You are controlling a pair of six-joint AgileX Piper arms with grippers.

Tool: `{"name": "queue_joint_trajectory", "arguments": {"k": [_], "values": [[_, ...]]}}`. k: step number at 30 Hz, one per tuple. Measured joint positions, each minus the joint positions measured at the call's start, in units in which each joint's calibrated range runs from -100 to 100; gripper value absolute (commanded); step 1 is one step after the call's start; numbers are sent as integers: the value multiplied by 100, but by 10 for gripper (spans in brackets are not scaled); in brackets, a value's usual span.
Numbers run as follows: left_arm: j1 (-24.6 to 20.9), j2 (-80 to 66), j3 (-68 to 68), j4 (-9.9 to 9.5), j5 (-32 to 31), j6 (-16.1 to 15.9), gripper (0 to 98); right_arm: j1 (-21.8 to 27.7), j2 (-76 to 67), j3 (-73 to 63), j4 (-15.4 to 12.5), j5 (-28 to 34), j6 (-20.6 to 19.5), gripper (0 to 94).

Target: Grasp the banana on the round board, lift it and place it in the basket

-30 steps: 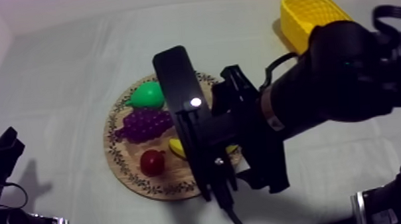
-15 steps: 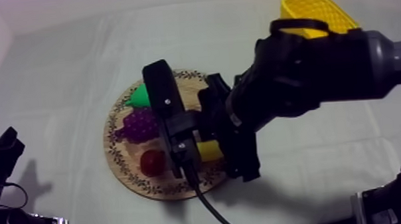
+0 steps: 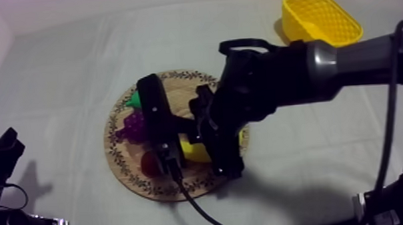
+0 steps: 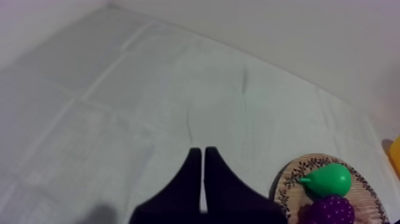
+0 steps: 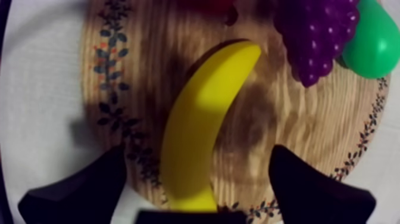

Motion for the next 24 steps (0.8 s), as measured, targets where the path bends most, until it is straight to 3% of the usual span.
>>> {"name": "queue_joint_trajectory", "arguments": {"k": [12, 24], "values": [[0, 0, 0, 0, 0, 0, 1, 149, 579, -273, -45, -242, 99, 643], [0, 0, 0, 0, 0, 0, 1, 154, 593, -72, 20, -568, 61, 376]]}}
